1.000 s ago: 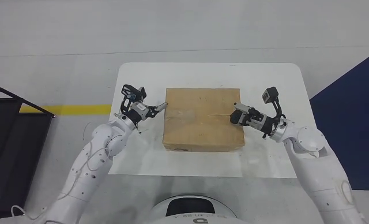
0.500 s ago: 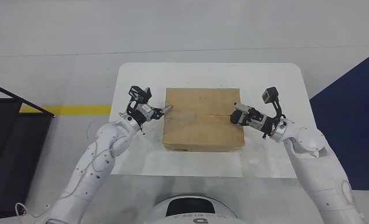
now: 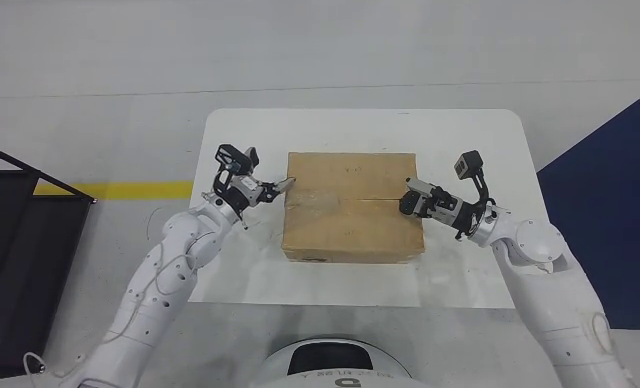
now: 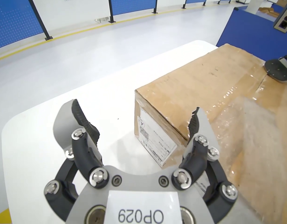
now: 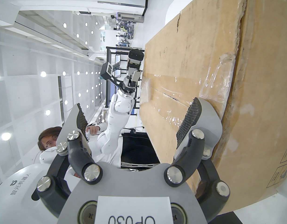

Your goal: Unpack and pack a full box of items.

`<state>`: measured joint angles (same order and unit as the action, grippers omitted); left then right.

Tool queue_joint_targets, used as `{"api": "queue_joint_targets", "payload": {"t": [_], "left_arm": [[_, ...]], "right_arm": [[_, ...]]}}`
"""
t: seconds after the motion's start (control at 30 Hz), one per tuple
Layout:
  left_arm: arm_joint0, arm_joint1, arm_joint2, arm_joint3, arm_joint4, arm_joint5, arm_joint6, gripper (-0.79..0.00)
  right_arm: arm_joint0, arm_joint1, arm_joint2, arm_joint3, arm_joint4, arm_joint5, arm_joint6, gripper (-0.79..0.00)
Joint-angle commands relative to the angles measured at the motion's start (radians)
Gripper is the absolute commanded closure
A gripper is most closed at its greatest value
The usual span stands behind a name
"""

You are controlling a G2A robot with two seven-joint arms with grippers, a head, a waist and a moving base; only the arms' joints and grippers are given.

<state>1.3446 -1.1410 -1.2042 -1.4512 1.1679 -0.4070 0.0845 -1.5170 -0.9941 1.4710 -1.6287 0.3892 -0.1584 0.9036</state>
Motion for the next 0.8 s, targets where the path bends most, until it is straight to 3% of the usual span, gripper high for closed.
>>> {"api": "queue_joint_targets", "payload": {"t": [0.0,0.23,0.57,0.77], "left_arm": [[0.025,0.007,-0.030,-0.014,0.007,-0.013,0.014,-0.785],[0.058,0.028,-0.093,-0.016,0.086,-0.104,0.019,-0.785],[0.040,0.029,-0.048,-0.010,0.164,-0.179,0.036,-0.785],[0.025,0.025,-0.028,-0.010,0.179,-0.161,0.030,-0.785]], "right_arm": [[0.000,0.000,0.000,0.000,0.000,0.000,0.000,-0.785],[0.000,0.000,0.000,0.000,0.000,0.000,0.000,-0.785],[0.000,0.000,0.000,0.000,0.000,0.000,0.000,-0.785],[0.000,0.000,0.000,0.000,0.000,0.000,0.000,-0.785]]}}
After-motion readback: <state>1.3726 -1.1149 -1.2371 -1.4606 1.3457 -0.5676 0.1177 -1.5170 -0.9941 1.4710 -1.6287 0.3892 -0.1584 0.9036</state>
